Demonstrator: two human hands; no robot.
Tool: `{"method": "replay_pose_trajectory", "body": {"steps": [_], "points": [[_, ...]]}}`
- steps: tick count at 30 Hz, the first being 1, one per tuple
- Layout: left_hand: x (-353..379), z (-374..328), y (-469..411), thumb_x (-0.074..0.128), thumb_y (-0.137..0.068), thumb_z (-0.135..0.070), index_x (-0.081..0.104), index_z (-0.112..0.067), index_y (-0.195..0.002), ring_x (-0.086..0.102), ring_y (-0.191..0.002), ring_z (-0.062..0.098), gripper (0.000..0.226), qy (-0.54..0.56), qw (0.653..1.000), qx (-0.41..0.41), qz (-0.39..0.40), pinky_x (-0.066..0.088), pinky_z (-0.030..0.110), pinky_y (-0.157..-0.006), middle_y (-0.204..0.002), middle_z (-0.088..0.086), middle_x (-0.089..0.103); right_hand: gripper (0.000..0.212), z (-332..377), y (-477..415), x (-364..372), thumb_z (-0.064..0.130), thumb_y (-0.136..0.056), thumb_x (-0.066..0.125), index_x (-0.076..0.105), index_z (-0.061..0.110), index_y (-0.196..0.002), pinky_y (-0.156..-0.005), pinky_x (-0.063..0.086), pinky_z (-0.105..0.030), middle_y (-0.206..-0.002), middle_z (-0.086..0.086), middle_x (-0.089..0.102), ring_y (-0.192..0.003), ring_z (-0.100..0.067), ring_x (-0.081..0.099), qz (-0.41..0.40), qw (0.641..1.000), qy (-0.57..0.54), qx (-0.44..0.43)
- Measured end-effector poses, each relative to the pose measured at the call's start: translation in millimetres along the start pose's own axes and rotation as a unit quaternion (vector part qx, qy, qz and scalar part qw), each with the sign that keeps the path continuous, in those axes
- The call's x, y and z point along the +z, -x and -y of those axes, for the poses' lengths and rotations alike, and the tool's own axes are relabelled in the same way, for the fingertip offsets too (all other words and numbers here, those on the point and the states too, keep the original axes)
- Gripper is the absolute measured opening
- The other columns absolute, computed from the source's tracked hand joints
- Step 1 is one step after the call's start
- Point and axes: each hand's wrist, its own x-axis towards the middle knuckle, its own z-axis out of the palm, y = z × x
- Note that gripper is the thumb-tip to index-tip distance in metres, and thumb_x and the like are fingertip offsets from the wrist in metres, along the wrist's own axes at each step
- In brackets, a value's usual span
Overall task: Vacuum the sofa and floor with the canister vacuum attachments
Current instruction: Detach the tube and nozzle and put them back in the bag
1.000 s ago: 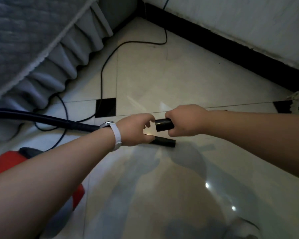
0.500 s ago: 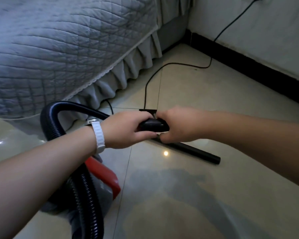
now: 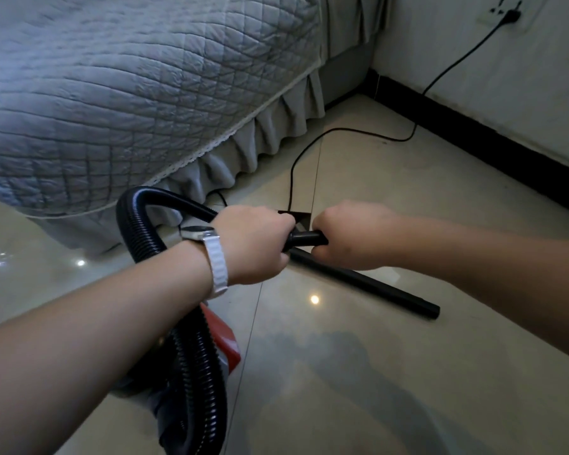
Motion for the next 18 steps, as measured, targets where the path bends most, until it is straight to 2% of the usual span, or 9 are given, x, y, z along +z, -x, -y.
{"method": "replay_pose_trajectory", "body": {"steps": [2, 6, 11, 16, 18], "points": [[1.2, -2.7, -1.3, 0.052, -0.090, -0.040, 0.037, -0.028, -0.076, 0.048, -0.073, 0.022, 0.023, -0.001, 1.000, -0.010, 0.017, 0.033, 0.031, -0.062, -0.068, -0.008, 0.039, 0.028, 1.0, -0.3, 2.6, 0.041, -0.094, 0.052, 0.045, 0.025, -0.073, -0.053, 0.040, -0.027, -0.074, 0.003, 0.054, -0.064, -0.018, 0.051, 0.002, 1.000, 0.002, 0.000], [0.2, 1.3, -0.7, 0.054, -0.086, -0.036, 0.045, -0.026, -0.074, 0.049, -0.068, 0.019, 0.017, 0.050, 0.996, 0.000, 0.077, 0.036, 0.031, -0.058, -0.068, -0.007, 0.047, 0.030, 4.4, -0.7, 8.5, 0.041, -0.094, 0.053, 0.045, 0.024, -0.070, -0.052, 0.040, -0.026, -0.072, 0.002, 0.054, -0.060, -0.016, 0.052, 0.007, 1.000, -0.003, -0.005], [-5.7, 7.8, 1.8, 0.060, -0.082, -0.028, 0.049, -0.021, -0.069, 0.053, -0.060, 0.020, 0.018, 0.152, 0.979, -0.011, 0.135, 0.038, 0.031, -0.052, -0.062, -0.002, 0.055, 0.023, 6.5, 0.7, 5.3, 0.041, -0.097, 0.048, 0.059, 0.021, -0.093, -0.051, 0.039, -0.027, -0.074, 0.002, 0.052, -0.059, -0.019, 0.051, -0.030, 0.997, 0.062, -0.032], [-9.0, 4.9, -0.4, 0.063, -0.080, -0.022, 0.049, -0.018, -0.068, 0.046, -0.049, 0.018, 0.019, 0.217, 0.961, -0.037, 0.168, 0.035, 0.030, -0.049, -0.055, -0.001, 0.053, 0.029, -0.2, 2.6, 6.8, 0.043, -0.101, 0.043, 0.061, 0.021, -0.096, -0.051, 0.036, -0.026, -0.074, 0.003, 0.053, -0.066, -0.026, 0.056, -0.072, 0.988, 0.122, -0.054], [-9.6, 0.9, -2.0, 0.062, -0.081, -0.024, 0.049, -0.019, -0.069, 0.047, -0.051, 0.018, 0.018, 0.200, 0.965, -0.038, 0.167, 0.036, 0.030, -0.050, -0.056, -0.002, 0.053, 0.028, -0.6, 2.0, 8.5, 0.043, -0.100, 0.043, 0.061, 0.021, -0.095, -0.052, 0.038, -0.027, -0.074, 0.003, 0.053, -0.067, -0.026, 0.057, -0.066, 0.990, 0.111, -0.055]]}}
